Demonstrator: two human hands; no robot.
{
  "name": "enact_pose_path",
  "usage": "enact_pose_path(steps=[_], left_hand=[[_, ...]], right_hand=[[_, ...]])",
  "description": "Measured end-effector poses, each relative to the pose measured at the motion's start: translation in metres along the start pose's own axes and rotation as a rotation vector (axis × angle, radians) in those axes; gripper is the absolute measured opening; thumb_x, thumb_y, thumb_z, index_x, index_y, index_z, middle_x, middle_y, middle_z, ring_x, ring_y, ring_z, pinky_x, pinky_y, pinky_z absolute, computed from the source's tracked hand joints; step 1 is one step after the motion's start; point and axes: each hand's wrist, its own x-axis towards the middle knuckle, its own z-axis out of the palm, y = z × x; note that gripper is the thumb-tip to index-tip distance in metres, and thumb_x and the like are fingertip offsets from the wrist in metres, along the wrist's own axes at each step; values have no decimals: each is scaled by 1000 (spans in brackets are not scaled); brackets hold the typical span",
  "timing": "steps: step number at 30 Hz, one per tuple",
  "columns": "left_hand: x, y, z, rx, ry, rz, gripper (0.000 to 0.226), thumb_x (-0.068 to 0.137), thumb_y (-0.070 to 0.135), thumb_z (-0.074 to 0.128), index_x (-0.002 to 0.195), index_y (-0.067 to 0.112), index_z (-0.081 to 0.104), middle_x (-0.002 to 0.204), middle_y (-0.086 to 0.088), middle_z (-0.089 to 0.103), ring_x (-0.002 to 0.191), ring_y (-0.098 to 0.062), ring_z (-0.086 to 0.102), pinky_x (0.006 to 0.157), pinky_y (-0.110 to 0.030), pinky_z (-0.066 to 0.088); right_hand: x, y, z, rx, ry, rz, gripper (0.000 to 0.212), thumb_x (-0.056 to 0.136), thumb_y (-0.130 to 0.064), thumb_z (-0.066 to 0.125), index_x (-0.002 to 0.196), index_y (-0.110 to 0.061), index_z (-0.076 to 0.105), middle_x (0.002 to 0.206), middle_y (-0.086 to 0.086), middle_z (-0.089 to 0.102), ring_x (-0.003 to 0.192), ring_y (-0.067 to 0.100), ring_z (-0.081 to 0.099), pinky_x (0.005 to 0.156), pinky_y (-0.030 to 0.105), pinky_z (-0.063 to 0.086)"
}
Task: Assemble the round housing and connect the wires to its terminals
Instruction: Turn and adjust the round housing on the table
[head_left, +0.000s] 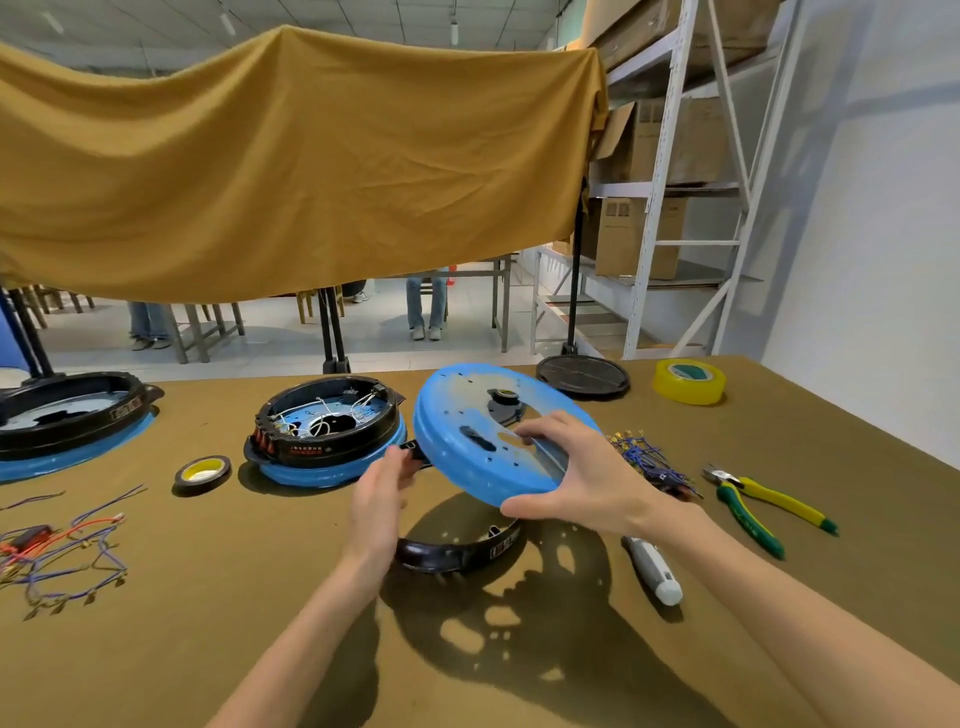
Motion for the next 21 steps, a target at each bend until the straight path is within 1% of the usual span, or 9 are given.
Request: enact_pose_path(steps=[2, 5, 7, 9, 11, 13, 16, 19, 21], left_hand=[[3, 18, 5, -210, -165, -91, 44, 106, 53, 40, 122, 25, 70, 116, 3, 76, 111, -13, 69, 97, -32, 47], [7, 28, 8, -388, -302, -188, 29, 101, 29, 61, 127, 15, 66, 115, -8, 77, 107, -21, 74, 85, -33, 61], [6, 24, 10, -453, -287, -236, 27, 100, 16, 64, 127, 15, 63, 113, -9, 77, 105, -21, 75, 77, -30, 63], [4, 19, 11, -505, -236, -247, 29, 99, 13, 64, 128, 15, 63, 113, -9, 77, 104, -21, 75, 76, -30, 64], [4, 17, 8, -541, -200, -195, 33, 98, 12, 65, 130, 15, 62, 115, -8, 77, 103, -23, 76, 75, -31, 64], [1, 19, 6, -520, -185, -74, 36, 96, 13, 67, 131, 18, 61, 117, -7, 76, 102, -25, 76, 74, -32, 64], [-4, 29, 9, -243, -138, 314, 37, 95, 19, 71, 128, 27, 58, 116, -1, 75, 99, -21, 76, 77, -29, 63], [-8, 36, 19, 75, -195, 644, 34, 96, 24, 72, 126, 33, 57, 110, 9, 71, 102, -15, 71, 82, -22, 58], [-8, 34, 22, 362, -178, 805, 37, 95, 18, 73, 127, 30, 59, 113, 12, 70, 105, -8, 67, 88, -21, 55]], right_hand=[[-2, 1, 2, -115, -32, -65, 89, 67, -67, 84, 141, -28, 53, 128, -17, 49, 125, 4, 46, 107, 28, 45], [-3, 5, 6, -205, -44, -100, 92, 69, -70, 80, 145, -28, 49, 134, -18, 45, 128, 2, 41, 113, 32, 41], [-3, 12, 8, -256, -53, -110, 92, 70, -73, 76, 147, -33, 46, 140, -21, 40, 132, -5, 32, 117, 31, 34], [-6, 21, 7, -225, -84, -56, 93, 71, -80, 71, 151, -43, 39, 150, -25, 30, 137, -10, 21, 119, 32, 26], [-10, 26, 5, -91, -58, 70, 93, 74, -87, 62, 153, -51, 28, 156, -29, 20, 144, -3, 18, 118, 35, 23], [-8, 29, 1, 64, 76, 205, 90, 83, -83, 54, 157, -43, 25, 158, -23, 21, 143, 2, 24, 120, 37, 24], [6, 19, -7, 344, 223, 404, 83, 92, -68, 53, 160, -27, 27, 163, -2, 32, 145, 15, 36, 121, 42, 29], [16, 14, -20, 1050, 228, 474, 71, 95, -66, 47, 153, -25, 38, 147, 16, 50, 132, 32, 55, 116, 49, 38], [14, 13, -31, 1431, 267, 478, 66, 99, -67, 41, 146, -21, 46, 140, 23, 56, 129, 39, 58, 114, 54, 40]])
